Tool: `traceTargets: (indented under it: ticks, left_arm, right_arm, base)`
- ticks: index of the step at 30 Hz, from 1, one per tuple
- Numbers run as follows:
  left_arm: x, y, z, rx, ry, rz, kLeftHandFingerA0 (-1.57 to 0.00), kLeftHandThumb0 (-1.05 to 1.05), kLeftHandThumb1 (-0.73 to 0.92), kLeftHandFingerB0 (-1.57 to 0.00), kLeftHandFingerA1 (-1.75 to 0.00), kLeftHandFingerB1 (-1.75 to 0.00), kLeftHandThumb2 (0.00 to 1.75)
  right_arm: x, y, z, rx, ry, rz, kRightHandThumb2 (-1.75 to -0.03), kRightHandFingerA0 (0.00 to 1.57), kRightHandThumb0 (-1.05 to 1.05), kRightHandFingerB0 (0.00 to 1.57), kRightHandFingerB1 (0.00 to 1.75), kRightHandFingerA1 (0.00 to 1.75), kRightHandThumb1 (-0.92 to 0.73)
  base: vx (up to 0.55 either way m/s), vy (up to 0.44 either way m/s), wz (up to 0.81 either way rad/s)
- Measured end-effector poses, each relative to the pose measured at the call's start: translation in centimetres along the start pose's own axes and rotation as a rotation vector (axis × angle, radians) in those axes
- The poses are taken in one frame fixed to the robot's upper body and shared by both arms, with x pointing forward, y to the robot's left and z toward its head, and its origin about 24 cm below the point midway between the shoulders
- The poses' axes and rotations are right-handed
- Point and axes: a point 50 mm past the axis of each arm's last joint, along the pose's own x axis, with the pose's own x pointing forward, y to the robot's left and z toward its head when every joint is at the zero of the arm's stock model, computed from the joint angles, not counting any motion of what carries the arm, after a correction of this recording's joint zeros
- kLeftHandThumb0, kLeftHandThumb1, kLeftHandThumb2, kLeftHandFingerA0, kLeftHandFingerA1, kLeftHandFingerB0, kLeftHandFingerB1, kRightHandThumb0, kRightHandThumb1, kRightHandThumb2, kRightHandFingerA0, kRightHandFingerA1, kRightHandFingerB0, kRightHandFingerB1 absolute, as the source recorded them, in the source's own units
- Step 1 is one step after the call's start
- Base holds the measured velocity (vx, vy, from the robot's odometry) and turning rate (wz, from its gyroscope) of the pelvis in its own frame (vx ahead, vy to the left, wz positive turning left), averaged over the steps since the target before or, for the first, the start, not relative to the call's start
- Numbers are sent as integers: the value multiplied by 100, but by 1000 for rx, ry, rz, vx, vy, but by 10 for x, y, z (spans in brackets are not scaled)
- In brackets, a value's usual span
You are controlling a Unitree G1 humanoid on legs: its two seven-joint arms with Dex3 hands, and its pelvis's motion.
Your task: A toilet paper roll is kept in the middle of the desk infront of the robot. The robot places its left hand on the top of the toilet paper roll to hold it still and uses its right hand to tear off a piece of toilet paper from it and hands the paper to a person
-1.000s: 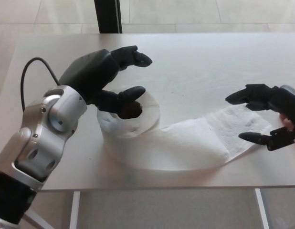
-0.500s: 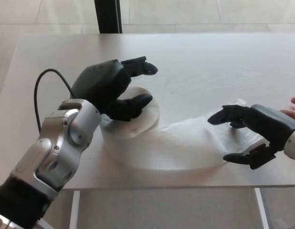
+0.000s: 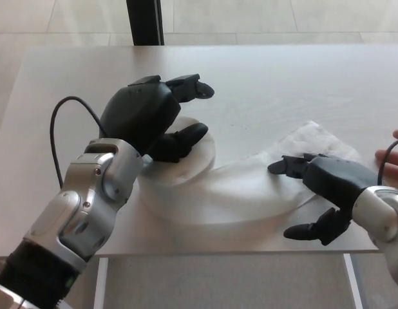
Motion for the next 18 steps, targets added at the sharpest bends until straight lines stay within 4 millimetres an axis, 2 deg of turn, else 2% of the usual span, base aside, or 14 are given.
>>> traceTargets:
  ticks: [1,2,3,4,6,7,8,10,11,12,15,18]
  left_arm:
    - [0,0,-1,-1,5,10,-26,-54,61,-43,-56,-60,101]
    - [0,0,-2,-2,7,16,-26,-54,61,-43,-56,-59,101]
    - [0,-1,-2,-3,11,21,-26,-54,61,-43,-56,-59,101]
    - [-1,-1,-3,-5,13,24,-26,-53,61,-42,-56,-59,101]
    - [-1,-1,-2,-7,15,28,-26,-53,61,-42,-56,-59,101]
    - [-1,-2,-2,-8,16,30,-26,-55,62,-43,-55,-59,101]
    - [-1,-2,-2,-9,17,31,-27,-55,62,-44,-56,-59,101]
    - [-1,-2,-3,-10,18,33,-27,-55,61,-44,-56,-60,100]
    - [-1,-3,-3,-10,19,34,-27,-55,61,-44,-56,-60,100]
    - [-1,-3,-3,-11,20,35,-26,-53,60,-43,-56,-60,100]
    - [0,-3,-2,-15,21,38,-26,-53,60,-43,-56,-60,100]
    - [0,-3,-2,-22,25,42,-26,-53,60,-44,-56,-60,100]
  right_arm:
    - [1,3,3,7,6,-15,-79,0,-66,10,43,36,-38]
    - [2,5,5,12,9,-28,-78,16,-68,10,44,56,-41]
    - [3,7,7,16,12,-43,-81,37,-66,13,45,68,-43]
    - [4,8,9,22,13,-63,-57,60,-58,24,36,78,-54]
    - [5,9,14,35,6,-110,-57,60,-58,24,36,78,-54]
    - [6,9,15,38,8,-127,-56,89,-51,31,40,94,-55]
    - [6,9,17,44,7,-149,-59,91,-46,37,45,133,-58]
    - [8,8,21,56,-3,-201,-60,92,-44,38,46,134,-62]
    - [8,7,23,62,-8,-220,-60,99,-41,42,47,126,-65]
    - [9,7,26,67,-12,-244,-61,91,-32,50,50,141,-67]
    - [11,8,30,78,-21,-292,-65,85,-23,57,57,159,-68]
    - [13,15,32,93,-19,-328,-66,85,-20,63,58,167,-67]
  base:
    - [0,0,0]
    - [0,0,0]
    - [0,0,0]
    - [0,0,0]
    - [0,0,0]
    - [0,0,0]
    - [0,0,0]
    - [0,0,0]
    - [0,0,0]
    - [0,0,0]
    - [0,0,0]
    - [0,0,0]
